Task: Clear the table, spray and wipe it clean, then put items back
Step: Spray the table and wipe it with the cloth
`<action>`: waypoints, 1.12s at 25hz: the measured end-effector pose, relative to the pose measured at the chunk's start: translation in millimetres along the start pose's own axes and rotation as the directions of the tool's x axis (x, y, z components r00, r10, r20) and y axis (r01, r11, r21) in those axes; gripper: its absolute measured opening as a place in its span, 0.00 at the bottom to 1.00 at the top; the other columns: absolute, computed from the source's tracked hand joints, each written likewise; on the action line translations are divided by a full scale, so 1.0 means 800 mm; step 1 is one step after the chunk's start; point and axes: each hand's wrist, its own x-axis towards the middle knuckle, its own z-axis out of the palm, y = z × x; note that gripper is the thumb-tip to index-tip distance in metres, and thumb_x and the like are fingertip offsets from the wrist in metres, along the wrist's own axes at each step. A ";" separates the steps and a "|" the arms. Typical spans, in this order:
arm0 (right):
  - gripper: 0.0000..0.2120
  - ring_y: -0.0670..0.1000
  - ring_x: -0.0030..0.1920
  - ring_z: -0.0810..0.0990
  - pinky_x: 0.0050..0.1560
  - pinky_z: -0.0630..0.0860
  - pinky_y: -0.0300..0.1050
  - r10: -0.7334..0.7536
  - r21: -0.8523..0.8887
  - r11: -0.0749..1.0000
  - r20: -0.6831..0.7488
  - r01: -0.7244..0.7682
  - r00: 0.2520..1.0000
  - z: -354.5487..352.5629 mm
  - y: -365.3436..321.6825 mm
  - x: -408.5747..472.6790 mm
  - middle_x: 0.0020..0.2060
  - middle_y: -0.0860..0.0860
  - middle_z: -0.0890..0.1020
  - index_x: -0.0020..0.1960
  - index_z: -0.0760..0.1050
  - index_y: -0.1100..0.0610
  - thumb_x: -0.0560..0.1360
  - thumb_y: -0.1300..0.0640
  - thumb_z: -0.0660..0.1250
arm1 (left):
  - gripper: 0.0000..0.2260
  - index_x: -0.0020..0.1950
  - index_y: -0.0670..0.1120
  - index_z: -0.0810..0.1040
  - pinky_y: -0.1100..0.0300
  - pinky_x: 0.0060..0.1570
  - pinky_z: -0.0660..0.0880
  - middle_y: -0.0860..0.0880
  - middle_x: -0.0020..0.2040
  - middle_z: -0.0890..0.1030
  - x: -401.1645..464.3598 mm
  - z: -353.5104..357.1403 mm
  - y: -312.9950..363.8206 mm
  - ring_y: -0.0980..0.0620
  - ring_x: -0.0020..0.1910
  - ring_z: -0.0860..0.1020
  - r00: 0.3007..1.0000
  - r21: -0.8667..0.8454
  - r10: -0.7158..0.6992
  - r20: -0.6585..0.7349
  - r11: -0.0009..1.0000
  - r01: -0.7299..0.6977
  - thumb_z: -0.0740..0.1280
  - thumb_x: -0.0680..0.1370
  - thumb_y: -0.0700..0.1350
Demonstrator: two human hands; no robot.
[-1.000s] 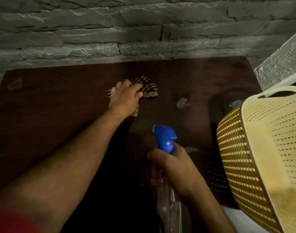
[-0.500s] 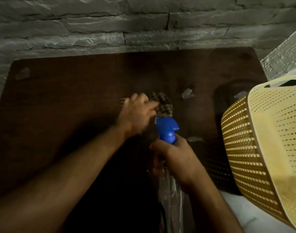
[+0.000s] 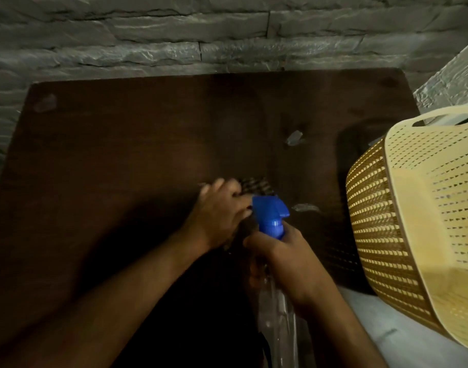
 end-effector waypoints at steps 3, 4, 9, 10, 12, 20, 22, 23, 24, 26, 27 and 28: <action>0.07 0.51 0.27 0.73 0.27 0.74 0.43 0.045 0.009 0.999 0.004 -0.045 0.999 -0.013 0.018 -0.011 0.30 0.57 0.74 0.50 0.72 0.60 0.73 0.64 0.66 | 0.15 0.65 0.54 0.75 0.49 0.51 0.66 0.44 0.56 0.74 0.014 -0.018 -0.075 0.41 0.54 0.71 0.973 0.104 -0.225 -0.047 0.968 0.229 0.62 0.79 0.53; 0.07 0.51 0.27 0.74 0.28 0.74 0.44 0.059 0.010 0.998 0.007 -0.059 0.998 -0.016 0.024 -0.011 0.30 0.55 0.75 0.49 0.72 0.58 0.73 0.64 0.67 | 0.16 0.66 0.52 0.74 0.46 0.54 0.67 0.42 0.58 0.74 0.048 -0.034 -0.101 0.39 0.57 0.70 0.919 0.071 -0.376 -0.121 0.920 0.386 0.62 0.79 0.52; 0.05 0.52 0.24 0.73 0.25 0.72 0.42 0.020 -0.026 0.999 0.009 -0.020 1.000 -0.017 0.046 -0.024 0.26 0.55 0.74 0.45 0.71 0.58 0.72 0.65 0.67 | 0.16 0.68 0.55 0.71 0.49 0.56 0.65 0.46 0.59 0.72 0.033 -0.001 0.002 0.43 0.57 0.69 0.968 0.077 -0.244 -0.048 0.966 0.248 0.62 0.79 0.52; 0.05 0.53 0.24 0.73 0.25 0.71 0.41 0.004 -0.052 0.999 0.016 -0.003 1.000 -0.017 0.049 -0.028 0.26 0.55 0.74 0.44 0.71 0.58 0.72 0.65 0.67 | 0.17 0.68 0.56 0.72 0.50 0.55 0.64 0.47 0.58 0.72 -0.002 0.004 0.016 0.44 0.57 0.69 0.991 0.043 -0.132 -0.017 0.990 0.132 0.61 0.79 0.53; 0.05 0.54 0.25 0.73 0.25 0.72 0.41 -0.001 -0.088 0.996 0.022 0.003 1.000 -0.019 0.058 -0.036 0.26 0.56 0.74 0.43 0.71 0.58 0.71 0.64 0.67 | 0.17 0.69 0.57 0.70 0.52 0.53 0.63 0.48 0.58 0.72 -0.012 -0.009 -0.007 0.44 0.57 0.69 0.992 0.060 -0.127 0.001 0.990 0.127 0.60 0.80 0.54; 0.08 0.52 0.27 0.76 0.30 0.75 0.44 0.044 -0.203 0.979 0.066 -0.030 0.997 -0.041 0.076 -0.072 0.29 0.53 0.78 0.51 0.73 0.57 0.73 0.59 0.68 | 0.16 0.69 0.53 0.70 0.46 0.59 0.65 0.44 0.60 0.72 0.029 -0.019 -0.036 0.42 0.59 0.69 0.914 0.063 -0.390 -0.112 0.915 0.399 0.58 0.81 0.53; 0.09 0.51 0.27 0.77 0.30 0.75 0.44 0.078 -0.218 0.974 0.037 -0.068 0.996 -0.041 0.081 -0.073 0.30 0.54 0.79 0.51 0.73 0.57 0.72 0.58 0.69 | 0.16 0.68 0.53 0.70 0.47 0.59 0.65 0.44 0.59 0.72 0.033 -0.024 -0.042 0.43 0.59 0.69 0.902 0.054 -0.413 -0.127 0.905 0.422 0.58 0.81 0.53; 0.09 0.51 0.27 0.77 0.29 0.75 0.43 0.090 -0.208 0.975 0.030 -0.081 0.996 -0.040 0.082 -0.073 0.30 0.53 0.79 0.51 0.73 0.56 0.72 0.58 0.69 | 0.16 0.68 0.53 0.70 0.47 0.59 0.65 0.44 0.59 0.72 0.036 -0.025 -0.040 0.43 0.59 0.69 0.900 0.061 -0.412 -0.142 0.904 0.423 0.58 0.81 0.53; 0.09 0.50 0.26 0.76 0.29 0.74 0.42 0.090 -0.198 0.977 0.023 -0.083 0.996 -0.038 0.084 -0.072 0.30 0.53 0.79 0.50 0.73 0.56 0.72 0.58 0.69 | 0.15 0.67 0.53 0.70 0.47 0.59 0.65 0.44 0.59 0.72 0.037 -0.022 -0.039 0.43 0.59 0.69 0.904 0.068 -0.396 -0.161 0.909 0.411 0.58 0.81 0.53; 0.08 0.50 0.26 0.76 0.28 0.74 0.42 0.069 -0.178 0.982 0.004 -0.067 0.998 -0.031 0.088 -0.074 0.29 0.52 0.78 0.50 0.73 0.57 0.73 0.59 0.69 | 0.15 0.67 0.53 0.70 0.48 0.59 0.65 0.44 0.59 0.72 0.033 -0.013 -0.040 0.43 0.59 0.69 0.910 0.078 -0.382 -0.161 0.914 0.398 0.58 0.81 0.53; 0.08 0.50 0.26 0.76 0.28 0.75 0.42 0.057 -0.153 0.987 0.000 -0.056 0.998 -0.027 0.089 -0.076 0.30 0.53 0.78 0.51 0.73 0.57 0.73 0.60 0.68 | 0.15 0.67 0.53 0.70 0.48 0.59 0.65 0.44 0.60 0.72 0.032 -0.011 -0.044 0.44 0.60 0.69 0.905 0.083 -0.398 -0.149 0.907 0.412 0.57 0.81 0.53; 0.09 0.50 0.27 0.75 0.29 0.75 0.43 0.046 -0.126 0.991 -0.004 -0.046 0.999 -0.021 0.091 -0.078 0.31 0.53 0.77 0.52 0.72 0.57 0.73 0.61 0.68 | 0.15 0.68 0.54 0.70 0.48 0.59 0.65 0.45 0.61 0.71 0.033 -0.013 -0.046 0.44 0.60 0.68 0.896 0.081 -0.421 -0.142 0.897 0.434 0.57 0.81 0.53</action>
